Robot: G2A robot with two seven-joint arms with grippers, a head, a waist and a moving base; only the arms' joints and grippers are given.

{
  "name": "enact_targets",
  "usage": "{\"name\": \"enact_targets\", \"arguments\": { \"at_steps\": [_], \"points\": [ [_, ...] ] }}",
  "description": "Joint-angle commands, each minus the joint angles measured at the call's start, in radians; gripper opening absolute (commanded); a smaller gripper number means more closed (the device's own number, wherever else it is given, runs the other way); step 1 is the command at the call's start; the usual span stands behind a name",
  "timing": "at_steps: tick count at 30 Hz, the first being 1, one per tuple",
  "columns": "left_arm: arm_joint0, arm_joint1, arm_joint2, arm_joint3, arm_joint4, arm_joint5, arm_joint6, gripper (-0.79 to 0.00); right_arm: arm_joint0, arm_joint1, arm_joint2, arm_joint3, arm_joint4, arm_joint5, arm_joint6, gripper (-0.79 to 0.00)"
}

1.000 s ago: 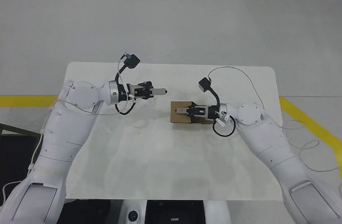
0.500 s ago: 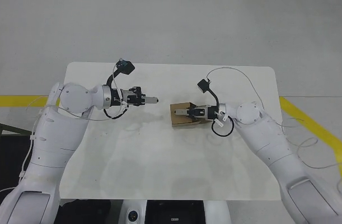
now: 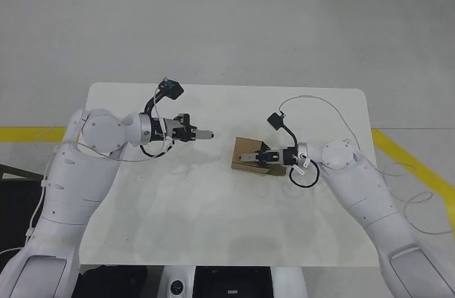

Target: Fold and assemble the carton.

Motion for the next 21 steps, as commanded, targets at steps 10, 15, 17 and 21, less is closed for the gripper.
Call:
{"name": "enact_targets", "arguments": {
  "at_steps": [10, 15, 17, 21],
  "points": [
    [-0.026, -0.01, 0.104, 0.068, 0.109, -0.23, 0.114, 0.0, -0.068, 0.019, 0.066, -0.076, 0.049, 0.068, -0.053, -0.406],
    [-0.043, -0.017, 0.148, 0.1, 0.157, -0.316, 0.19, 0.0, -0.117, 0.037, 0.109, -0.139, 0.028, 0.102, -0.061, -0.394],
    [-0.048, -0.019, 0.163, 0.106, 0.187, -0.337, 0.214, 0.0, -0.134, 0.046, 0.13, -0.163, 0.02, 0.112, -0.056, -0.394],
    [-0.055, -0.023, 0.187, 0.109, 0.229, -0.372, 0.257, 0.0, -0.164, 0.063, 0.169, -0.205, -0.019, 0.137, -0.044, -0.348]
  ]
}}
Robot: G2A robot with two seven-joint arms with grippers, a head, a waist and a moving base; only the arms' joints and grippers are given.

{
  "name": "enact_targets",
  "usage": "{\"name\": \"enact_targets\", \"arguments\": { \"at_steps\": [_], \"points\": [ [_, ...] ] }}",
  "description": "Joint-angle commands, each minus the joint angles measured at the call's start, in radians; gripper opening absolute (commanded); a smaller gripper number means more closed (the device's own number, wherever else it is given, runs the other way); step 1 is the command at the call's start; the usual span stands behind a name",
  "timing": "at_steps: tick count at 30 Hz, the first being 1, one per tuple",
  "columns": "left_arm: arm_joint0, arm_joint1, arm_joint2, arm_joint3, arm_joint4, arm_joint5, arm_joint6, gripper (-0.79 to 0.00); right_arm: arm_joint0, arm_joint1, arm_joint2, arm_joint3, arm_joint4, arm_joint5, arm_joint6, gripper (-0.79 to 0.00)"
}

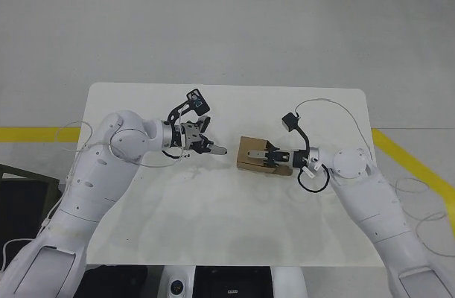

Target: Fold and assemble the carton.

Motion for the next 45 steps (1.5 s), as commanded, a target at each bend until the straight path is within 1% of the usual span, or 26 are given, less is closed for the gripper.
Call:
{"name": "enact_targets", "arguments": {
  "at_steps": [1, 2, 3, 4, 5, 6, 27, 28, 31, 34, 36, 38, 42, 45],
  "points": [
    [-0.003, -0.001, 0.01, 0.0, 0.018, -0.012, 0.018, 0.0, -0.01, 0.008, 0.015, -0.013, -0.03, 0.01, 0.009, -0.311],
    [-0.004, -0.002, 0.015, -0.001, 0.026, -0.02, 0.029, 0.0, -0.016, 0.011, 0.02, -0.019, -0.048, 0.013, 0.014, -0.24],
    [-0.006, -0.003, 0.02, -0.002, 0.036, -0.028, 0.041, 0.0, -0.021, 0.014, 0.023, -0.023, -0.058, 0.015, 0.018, -0.203],
    [-0.006, -0.004, 0.023, -0.004, 0.043, -0.037, 0.057, 0.0, -0.024, 0.016, 0.025, -0.028, -0.067, 0.017, 0.02, -0.132],
    [-0.006, -0.005, 0.026, -0.003, 0.049, -0.044, 0.072, 0.0, -0.026, 0.016, 0.024, -0.03, -0.072, 0.018, 0.019, -0.043],
    [-0.006, -0.005, 0.028, -0.003, 0.054, -0.045, 0.083, 0.0, -0.027, 0.015, 0.021, -0.03, -0.075, 0.018, 0.015, 0.0],
    [-0.004, -0.005, 0.028, -0.003, 0.058, -0.042, 0.092, 0.0, -0.025, 0.013, 0.012, -0.027, -0.077, 0.018, 0.006, 0.0],
    [0.004, -0.005, 0.028, -0.009, 0.075, -0.033, 0.112, 0.0, -0.025, 0.013, 0.012, -0.027, -0.077, 0.018, 0.006, 0.0],
    [0.022, -0.003, 0.025, -0.017, 0.143, -0.06, 0.183, 0.0, -0.04, 0.013, 0.019, -0.038, -0.055, 0.041, -0.014, 0.0],
    [0.033, -0.001, 0.023, -0.008, 0.223, -0.13, 0.277, 0.0, -0.048, 0.02, 0.049, -0.044, -0.013, 0.081, 0.0, 0.0],
    [0.042, -0.001, 0.021, 0.001, 0.285, -0.173, 0.358, 0.0, -0.05, 0.025, 0.068, -0.043, 0.008, 0.105, 0.018, 0.0],
    [0.044, 0.001, 0.022, 0.007, 0.38, -0.214, 0.428, 0.0, -0.052, 0.029, 0.086, -0.042, 0.028, 0.131, 0.038, 0.0],
    [0.053, -0.001, 0.027, 0.036, 0.537, -0.287, 0.613, 0.0, -0.05, 0.038, 0.112, -0.035, 0.055, 0.181, 0.09, 0.0],
    [0.05, -0.004, 0.043, 0.054, 0.681, -0.298, 0.744, 0.0, -0.048, 0.044, 0.129, -0.034, 0.067, 0.196, 0.122, 0.0]
  ]
}}
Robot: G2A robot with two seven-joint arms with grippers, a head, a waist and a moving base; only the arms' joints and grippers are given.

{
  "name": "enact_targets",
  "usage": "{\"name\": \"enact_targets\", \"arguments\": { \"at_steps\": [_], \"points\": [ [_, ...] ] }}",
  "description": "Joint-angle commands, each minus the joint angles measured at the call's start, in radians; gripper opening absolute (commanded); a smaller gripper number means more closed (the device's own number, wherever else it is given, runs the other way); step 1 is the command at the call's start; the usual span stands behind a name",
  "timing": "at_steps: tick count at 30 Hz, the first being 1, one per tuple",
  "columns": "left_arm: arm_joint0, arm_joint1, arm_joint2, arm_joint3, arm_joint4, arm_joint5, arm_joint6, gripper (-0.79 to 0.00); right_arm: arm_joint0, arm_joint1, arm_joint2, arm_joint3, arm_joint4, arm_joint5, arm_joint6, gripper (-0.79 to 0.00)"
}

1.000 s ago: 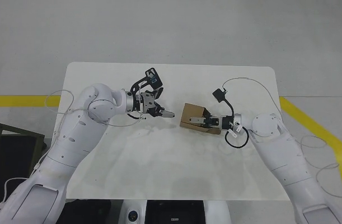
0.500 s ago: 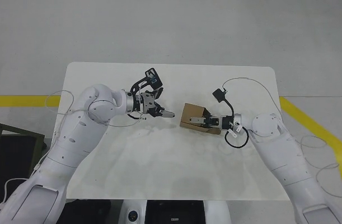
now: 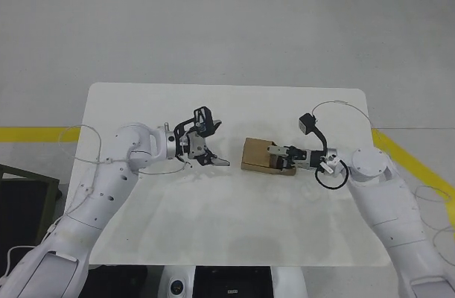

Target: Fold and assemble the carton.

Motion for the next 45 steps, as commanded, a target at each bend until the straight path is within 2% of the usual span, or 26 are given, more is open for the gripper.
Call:
{"name": "enact_targets", "arguments": {
  "at_steps": [1, 7, 13, 14, 18, 19, 25, 31, 45],
  "points": [
    [-0.002, -0.003, 0.016, 0.014, 0.095, 0.0, 0.097, 0.0, 0.0, 0.003, 0.01, 0.001, 0.006, 0.006, 0.014, 0.0],
    [-0.025, -0.026, 0.096, 0.093, 0.246, 0.026, 0.306, 0.0, -0.006, 0.017, 0.051, -0.008, 0.002, 0.022, 0.033, 0.0],
    [-0.07, -0.061, 0.168, 0.192, 0.268, 0.051, 0.423, 0.0, -0.031, 0.039, 0.11, -0.06, -0.036, 0.043, 0.054, 0.0],
    [-0.079, -0.066, 0.178, 0.205, 0.269, 0.049, 0.432, 0.0, -0.039, 0.043, 0.12, -0.073, -0.042, 0.049, 0.055, -0.12],
    [-0.107, -0.085, 0.215, 0.241, 0.287, 0.051, 0.465, 0.0, -0.077, 0.057, 0.157, -0.134, -0.058, 0.071, 0.064, -0.708],
    [-0.111, -0.089, 0.221, 0.249, 0.288, 0.053, 0.477, 0.0, -0.088, 0.06, 0.167, -0.147, -0.062, 0.075, 0.065, -0.785],
    [-0.132, -0.109, 0.247, 0.296, 0.293, 0.068, 0.518, 0.0, -0.175, 0.081, 0.213, -0.224, -0.12, 0.122, 0.082, -0.785],
    [-0.148, -0.13, 0.276, 0.326, 0.292, 0.071, 0.538, 0.0, -0.242, 0.087, 0.201, -0.263, -0.136, 0.156, 0.058, -0.785],
    [-0.168, -0.168, 0.313, 0.381, 0.284, 0.076, 0.553, 0.0, -0.187, 0.067, 0.07, -0.179, -0.141, 0.131, -0.011, -0.785]
  ]
}}
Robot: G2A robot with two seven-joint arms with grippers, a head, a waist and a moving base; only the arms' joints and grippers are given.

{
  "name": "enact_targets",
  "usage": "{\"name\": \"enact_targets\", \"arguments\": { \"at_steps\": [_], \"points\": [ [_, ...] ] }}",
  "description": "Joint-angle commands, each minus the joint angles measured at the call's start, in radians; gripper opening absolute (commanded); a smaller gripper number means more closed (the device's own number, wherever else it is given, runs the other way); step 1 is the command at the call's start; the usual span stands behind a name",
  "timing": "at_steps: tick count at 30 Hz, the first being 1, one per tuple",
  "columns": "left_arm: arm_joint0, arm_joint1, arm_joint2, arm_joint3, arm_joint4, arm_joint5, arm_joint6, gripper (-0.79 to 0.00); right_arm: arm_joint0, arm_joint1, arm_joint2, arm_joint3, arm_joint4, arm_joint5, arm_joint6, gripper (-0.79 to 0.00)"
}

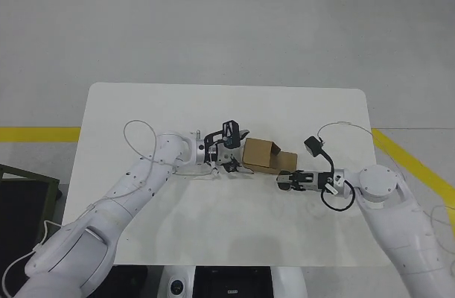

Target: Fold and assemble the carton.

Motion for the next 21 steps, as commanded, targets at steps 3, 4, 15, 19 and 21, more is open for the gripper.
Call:
{"name": "enact_targets", "arguments": {
  "at_steps": [3, 4, 15, 19, 21],
  "points": [
    [-0.003, -0.005, 0.002, 0.004, 0.0, -0.007, 0.0, 0.0, 0.027, -0.006, -0.027, 0.033, -0.001, -0.018, -0.026, -0.785],
    [-0.003, -0.006, 0.002, 0.004, 0.0, -0.008, 0.0, 0.0, 0.034, -0.008, -0.033, 0.04, -0.004, -0.024, -0.031, -0.785],
    [0.005, -0.013, -0.001, -0.009, -0.001, -0.021, -0.018, 0.0, 0.115, -0.028, -0.105, 0.126, -0.004, -0.102, -0.07, -0.785],
    [0.014, -0.013, -0.005, -0.012, -0.004, -0.026, -0.039, 0.0, 0.147, -0.041, -0.137, 0.166, 0.027, -0.143, -0.084, -0.785],
    [0.018, -0.012, -0.012, -0.014, -0.008, -0.026, -0.047, 0.0, 0.165, -0.047, -0.152, 0.188, 0.033, -0.157, -0.093, -0.785]
  ]
}}
